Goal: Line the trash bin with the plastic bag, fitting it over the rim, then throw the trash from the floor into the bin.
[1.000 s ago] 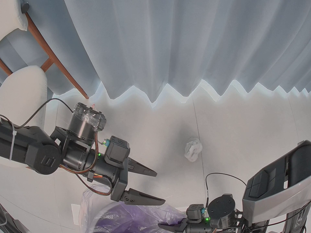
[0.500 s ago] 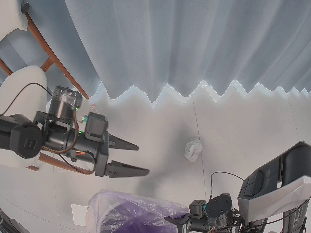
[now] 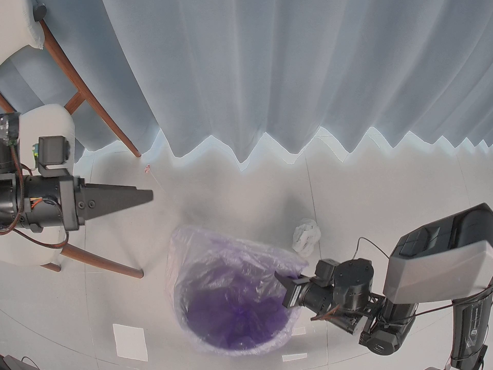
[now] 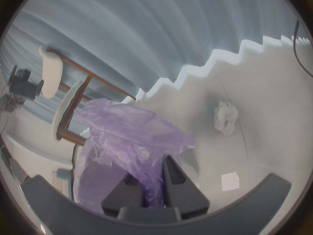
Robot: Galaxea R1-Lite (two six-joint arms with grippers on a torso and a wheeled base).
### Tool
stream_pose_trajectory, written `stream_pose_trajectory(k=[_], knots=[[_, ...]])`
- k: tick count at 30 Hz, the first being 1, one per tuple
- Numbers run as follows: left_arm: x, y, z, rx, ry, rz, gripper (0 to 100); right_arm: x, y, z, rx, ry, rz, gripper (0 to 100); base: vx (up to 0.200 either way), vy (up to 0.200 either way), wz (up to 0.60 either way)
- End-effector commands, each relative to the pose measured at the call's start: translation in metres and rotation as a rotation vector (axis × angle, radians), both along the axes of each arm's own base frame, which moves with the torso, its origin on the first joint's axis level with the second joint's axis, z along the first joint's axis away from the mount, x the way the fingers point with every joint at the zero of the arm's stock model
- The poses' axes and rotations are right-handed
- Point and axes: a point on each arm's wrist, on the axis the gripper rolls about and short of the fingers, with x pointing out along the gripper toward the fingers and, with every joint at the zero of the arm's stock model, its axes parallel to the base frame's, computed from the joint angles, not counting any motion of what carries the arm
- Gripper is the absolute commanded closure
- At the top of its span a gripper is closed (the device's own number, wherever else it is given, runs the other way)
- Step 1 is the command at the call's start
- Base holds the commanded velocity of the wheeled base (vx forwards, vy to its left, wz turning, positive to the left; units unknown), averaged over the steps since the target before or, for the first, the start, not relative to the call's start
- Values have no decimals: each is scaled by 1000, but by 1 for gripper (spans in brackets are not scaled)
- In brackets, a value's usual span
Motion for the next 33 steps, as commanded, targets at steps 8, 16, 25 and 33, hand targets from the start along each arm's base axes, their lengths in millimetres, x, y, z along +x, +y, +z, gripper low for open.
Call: stream_pose_trajectory(k=[8,16,25,33], knots=[[-29,19,-5,-37,-106,106,0,53,5,-15,22,-60,-112,100,0,0,0],[-30,18,-9,-35,-106,99,0,59,9,-26,31,-82,-113,100,0,0,0],[-31,14,-9,-34,-108,75,0,46,4,-28,-1,-63,-111,0,0,0,0],[-33,14,-10,-32,-108,75,0,17,-13,-20,-193,-97,-116,0,0,0,0]])
